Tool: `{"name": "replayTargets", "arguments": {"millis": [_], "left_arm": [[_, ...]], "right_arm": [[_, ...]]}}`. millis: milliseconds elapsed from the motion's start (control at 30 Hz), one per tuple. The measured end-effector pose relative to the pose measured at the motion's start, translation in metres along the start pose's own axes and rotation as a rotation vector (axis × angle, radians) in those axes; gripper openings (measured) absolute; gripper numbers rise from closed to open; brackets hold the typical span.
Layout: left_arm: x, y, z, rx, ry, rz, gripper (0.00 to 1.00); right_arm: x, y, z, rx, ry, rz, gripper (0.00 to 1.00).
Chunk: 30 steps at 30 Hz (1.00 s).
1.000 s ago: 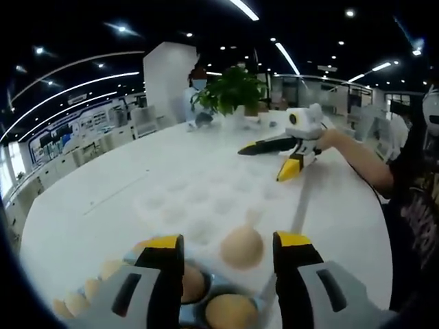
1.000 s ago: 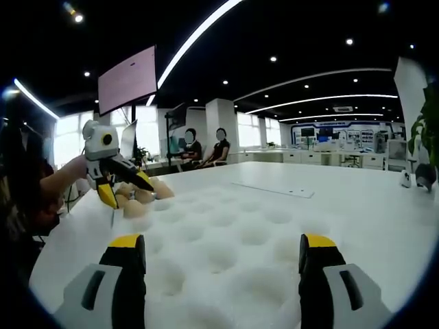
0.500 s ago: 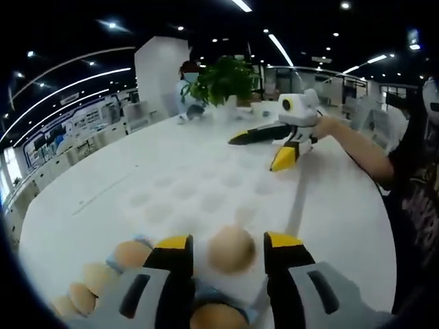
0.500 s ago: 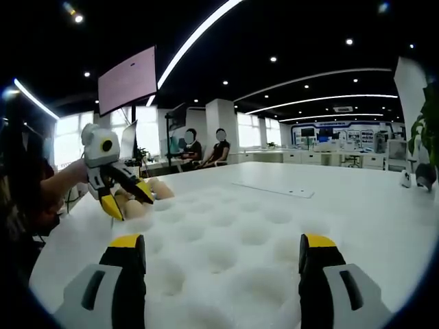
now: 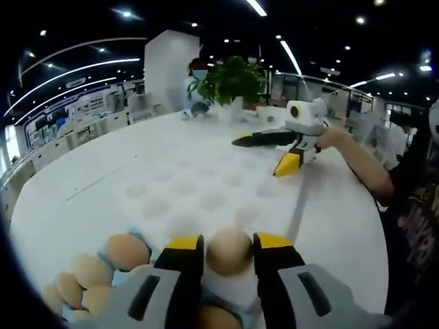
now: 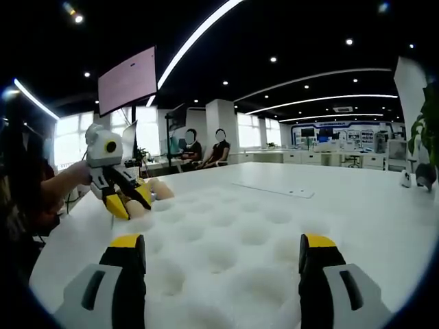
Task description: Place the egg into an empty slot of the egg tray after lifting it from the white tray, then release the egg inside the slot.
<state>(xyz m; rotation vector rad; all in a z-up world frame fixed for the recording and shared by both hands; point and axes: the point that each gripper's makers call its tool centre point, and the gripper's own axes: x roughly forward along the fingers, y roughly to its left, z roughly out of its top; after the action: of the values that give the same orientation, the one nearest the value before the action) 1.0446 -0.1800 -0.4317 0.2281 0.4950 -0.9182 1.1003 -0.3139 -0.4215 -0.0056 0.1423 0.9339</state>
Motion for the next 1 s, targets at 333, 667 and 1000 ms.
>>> {"name": "replayTargets", "arguments": {"millis": [333, 667, 1000], "left_arm": [[-0.001, 0.001, 0.001, 0.056, 0.005, 0.040, 0.26], [-0.004, 0.003, 0.002, 0.043, -0.015, 0.049, 0.26], [-0.011, 0.007, 0.014, -0.003, -0.071, 0.060, 0.26]], "right_arm": [[0.000, 0.000, 0.000, 0.000, 0.001, -0.002, 0.96], [-0.001, 0.000, -0.001, 0.001, -0.003, -0.001, 0.96], [-0.001, 0.000, -0.001, 0.001, -0.004, -0.001, 0.96]]}}
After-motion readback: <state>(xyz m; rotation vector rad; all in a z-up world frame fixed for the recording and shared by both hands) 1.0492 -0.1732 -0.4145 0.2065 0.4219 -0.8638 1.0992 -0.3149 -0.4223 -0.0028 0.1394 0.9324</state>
